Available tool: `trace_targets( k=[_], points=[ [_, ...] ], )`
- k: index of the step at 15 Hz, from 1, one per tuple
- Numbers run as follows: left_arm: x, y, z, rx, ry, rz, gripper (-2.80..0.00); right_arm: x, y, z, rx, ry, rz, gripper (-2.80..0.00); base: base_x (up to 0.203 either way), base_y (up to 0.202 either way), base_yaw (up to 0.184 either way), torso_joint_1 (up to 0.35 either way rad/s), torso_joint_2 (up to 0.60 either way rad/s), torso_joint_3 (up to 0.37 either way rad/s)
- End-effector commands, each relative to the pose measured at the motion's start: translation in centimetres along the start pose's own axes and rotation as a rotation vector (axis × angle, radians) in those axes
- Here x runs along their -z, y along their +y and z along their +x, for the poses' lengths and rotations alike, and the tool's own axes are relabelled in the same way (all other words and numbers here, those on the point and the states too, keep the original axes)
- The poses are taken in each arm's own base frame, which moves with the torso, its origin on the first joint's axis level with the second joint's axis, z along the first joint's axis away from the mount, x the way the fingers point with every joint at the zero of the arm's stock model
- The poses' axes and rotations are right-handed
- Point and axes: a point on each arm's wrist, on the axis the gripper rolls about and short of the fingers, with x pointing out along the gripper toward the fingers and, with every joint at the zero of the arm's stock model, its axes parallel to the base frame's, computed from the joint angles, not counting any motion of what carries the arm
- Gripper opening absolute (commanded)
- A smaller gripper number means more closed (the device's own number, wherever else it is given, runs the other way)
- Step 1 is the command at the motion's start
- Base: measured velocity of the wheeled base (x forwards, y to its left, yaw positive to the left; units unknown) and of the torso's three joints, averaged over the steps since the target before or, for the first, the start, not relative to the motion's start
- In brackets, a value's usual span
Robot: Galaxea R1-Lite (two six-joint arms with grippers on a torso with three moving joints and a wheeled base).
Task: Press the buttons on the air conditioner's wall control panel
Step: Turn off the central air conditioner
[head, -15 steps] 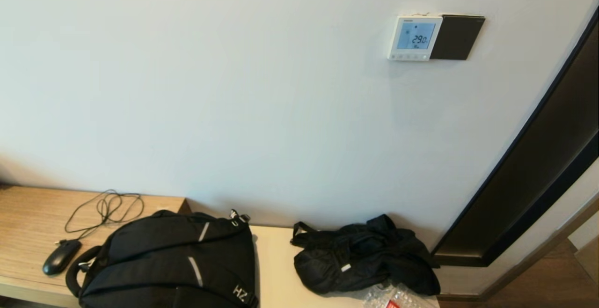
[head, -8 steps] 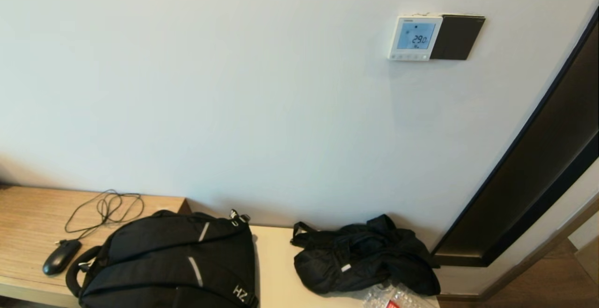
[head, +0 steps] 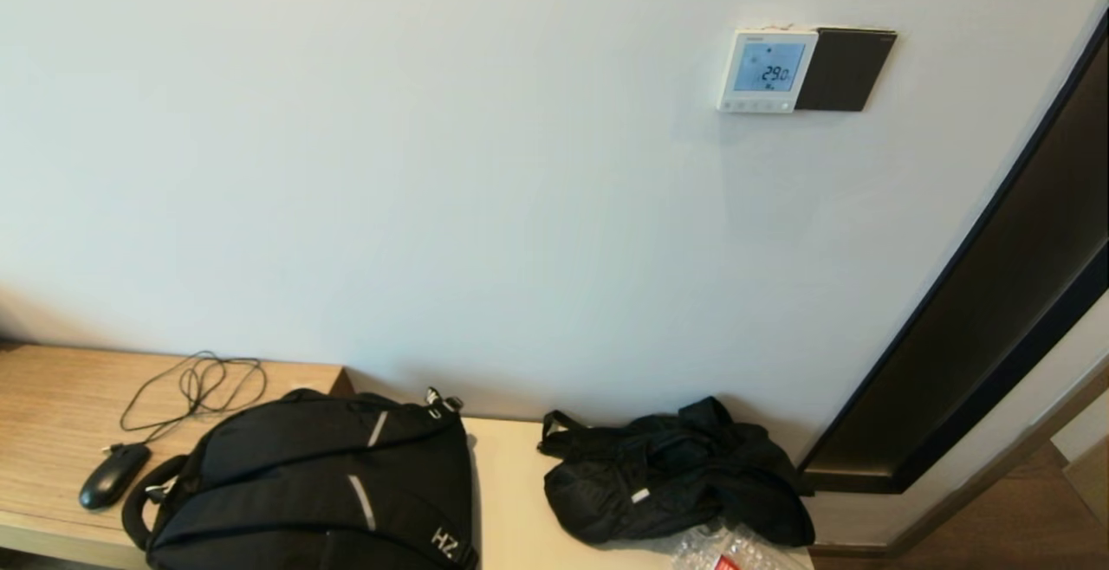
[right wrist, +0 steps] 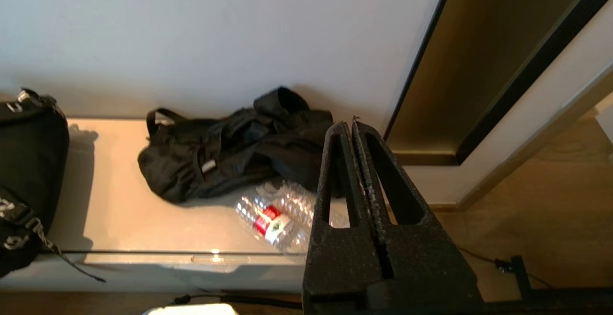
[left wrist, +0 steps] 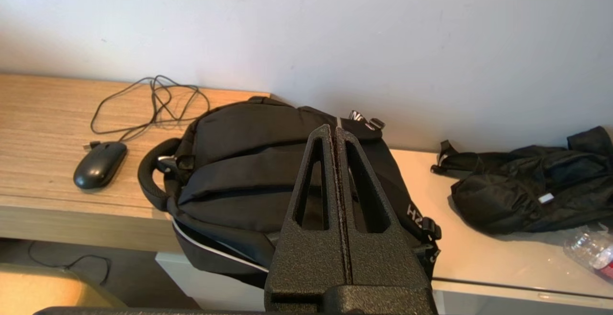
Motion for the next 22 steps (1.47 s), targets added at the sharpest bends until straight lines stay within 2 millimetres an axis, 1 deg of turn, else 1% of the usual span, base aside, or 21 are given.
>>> trace_targets(
  k=[1, 3, 4, 9, 10, 14, 16, 22],
  points=[
    [0.0, 0.0, 0.0, 0.0, -0.001, -0.001, -2.8, 2.9, 0.2, -1.3, 0.011, -0.048, 0.001, -2.8, 0.0, 0.0, 0.0, 0.0, 0.0, 0.0],
    [0.0, 0.0, 0.0, 0.0, -0.001, -0.001, -2.8, 4.7, 0.4, -1.3, 0.007, -0.035, 0.0, -2.8, 0.0, 0.0, 0.0, 0.0, 0.0, 0.0],
    [0.0, 0.0, 0.0, -0.001, -0.001, -0.001, -2.8, 5.2, 0.4, -1.4, 0.006, -0.039, 0.0, -2.8, 0.0, 0.0, 0.0, 0.0, 0.0, 0.0],
    [0.0, 0.0, 0.0, 0.0, -0.001, -0.001, -2.8, 6.1, 0.6, -2.4, -0.026, -0.125, 0.0, -2.8, 0.0, 0.0, 0.0, 0.0, 0.0, 0.0],
    [0.0, 0.0, 0.0, 0.0, -0.001, -0.001, -2.8, 6.6, 0.7, -2.2, -0.043, -0.101, 0.0, -2.8, 0.0, 0.0, 0.0, 0.0, 0.0, 0.0],
    [0.0, 0.0, 0.0, -0.001, -0.001, -0.001, -2.8, 6.6, 0.7, -2.2, -0.045, -0.106, 0.013, -2.8, 0.0, 0.0, 0.0, 0.0, 0.0, 0.0],
    [0.0, 0.0, 0.0, 0.0, -0.001, -0.001, -2.8, 6.5, 0.7, -2.2, -0.045, -0.108, 0.059, -2.8, 0.0, 0.0, 0.0, 0.0, 0.0, 0.0],
    [0.0, 0.0, 0.0, 0.0, -0.001, -0.001, -2.8, 6.5, 0.6, -2.1, -0.039, -0.149, 0.073, -2.8, 0.0, 0.0, 0.0, 0.0, 0.0, 0.0]
  ],
)
